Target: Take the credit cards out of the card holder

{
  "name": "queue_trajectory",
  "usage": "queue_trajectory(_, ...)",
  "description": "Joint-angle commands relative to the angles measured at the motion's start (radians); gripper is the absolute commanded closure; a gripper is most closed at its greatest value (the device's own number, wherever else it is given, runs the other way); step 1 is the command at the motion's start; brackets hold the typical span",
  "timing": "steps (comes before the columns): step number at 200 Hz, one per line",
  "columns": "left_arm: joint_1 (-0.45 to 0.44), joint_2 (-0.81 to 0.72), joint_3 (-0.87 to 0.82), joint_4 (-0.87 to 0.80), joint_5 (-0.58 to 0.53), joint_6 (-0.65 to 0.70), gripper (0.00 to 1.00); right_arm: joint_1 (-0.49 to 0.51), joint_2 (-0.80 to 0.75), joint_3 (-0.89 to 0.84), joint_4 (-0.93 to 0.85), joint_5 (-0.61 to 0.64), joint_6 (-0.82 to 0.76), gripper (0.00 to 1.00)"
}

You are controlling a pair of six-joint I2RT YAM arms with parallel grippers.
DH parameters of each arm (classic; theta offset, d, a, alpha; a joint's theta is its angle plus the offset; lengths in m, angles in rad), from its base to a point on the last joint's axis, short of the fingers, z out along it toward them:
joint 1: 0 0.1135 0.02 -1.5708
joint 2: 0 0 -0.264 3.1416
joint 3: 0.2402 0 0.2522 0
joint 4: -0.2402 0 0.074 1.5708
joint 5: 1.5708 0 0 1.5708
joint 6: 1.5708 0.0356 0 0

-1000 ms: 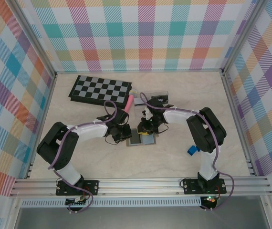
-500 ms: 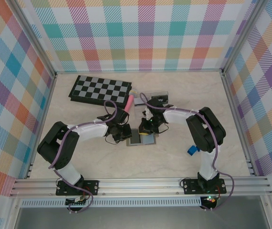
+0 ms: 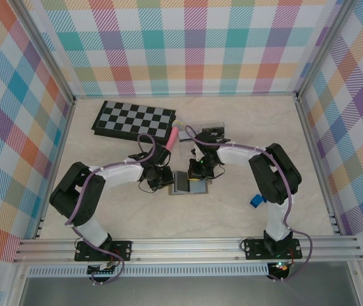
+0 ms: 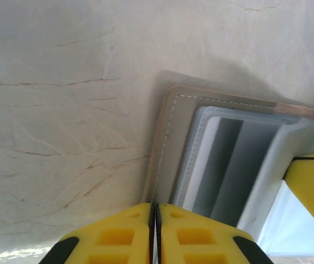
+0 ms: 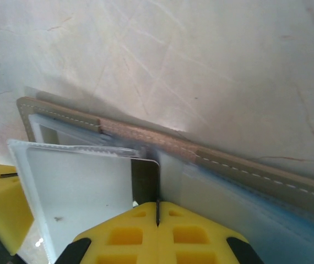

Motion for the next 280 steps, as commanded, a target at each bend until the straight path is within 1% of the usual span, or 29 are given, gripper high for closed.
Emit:
queue_trajectory(1, 0.011, -0.018, 0.001, -0.038, -0.014, 0.017, 0.90, 0.005, -0.029, 0.018, -0.070, 0.052, -0.028, 0.99)
queue_trajectory(39, 0.011, -0.073, 0.018, -0.035, -0.017, 0.031, 0.89, 0.005, -0.039, 0.019, -0.039, 0.000, -0.031, 0.99)
queue_trajectory(66, 0.011, -0.108, 0.022, -0.022, -0.012, 0.037, 0.90, 0.005, -0.051, 0.019, -0.036, 0.005, -0.021, 0.97)
queue_trajectory(99, 0.011, -0.081, 0.014, 0.052, 0.071, 0.021, 0.93, 0.005, -0.076, 0.000, -0.019, 0.004, -0.002, 0.87)
queue_trajectory(102, 0.011, -0.076, 0.014, 0.085, 0.076, 0.018, 0.93, 0.005, -0.080, -0.003, -0.014, 0.002, -0.002, 0.86)
queue_trajectory(109, 0.010, -0.064, 0.016, 0.097, 0.085, 0.016, 0.94, 0.005, -0.084, -0.008, -0.002, -0.007, -0.001, 0.83)
queue_trajectory(144, 0.010, -0.012, 0.027, 0.092, 0.077, 0.013, 0.95, 0.000, -0.069, -0.013, 0.029, -0.050, 0.010, 0.73)
queue_trajectory(172, 0.010, 0.015, 0.013, 0.102, 0.077, 0.002, 0.96, -0.004, -0.045, -0.007, 0.032, -0.061, 0.018, 0.70)
queue_trajectory(204, 0.010, 0.032, -0.003, 0.082, 0.056, -0.008, 0.96, -0.004, -0.027, -0.004, 0.029, -0.067, 0.018, 0.70)
queue_trajectory(247, 0.010, 0.026, -0.014, 0.070, 0.034, -0.012, 0.96, -0.004, 0.009, 0.010, 0.016, -0.080, 0.017, 0.73)
queue_trajectory(280, 0.010, 0.030, -0.015, 0.069, 0.035, -0.012, 0.97, -0.004, 0.025, 0.012, 0.034, -0.114, 0.015, 0.78)
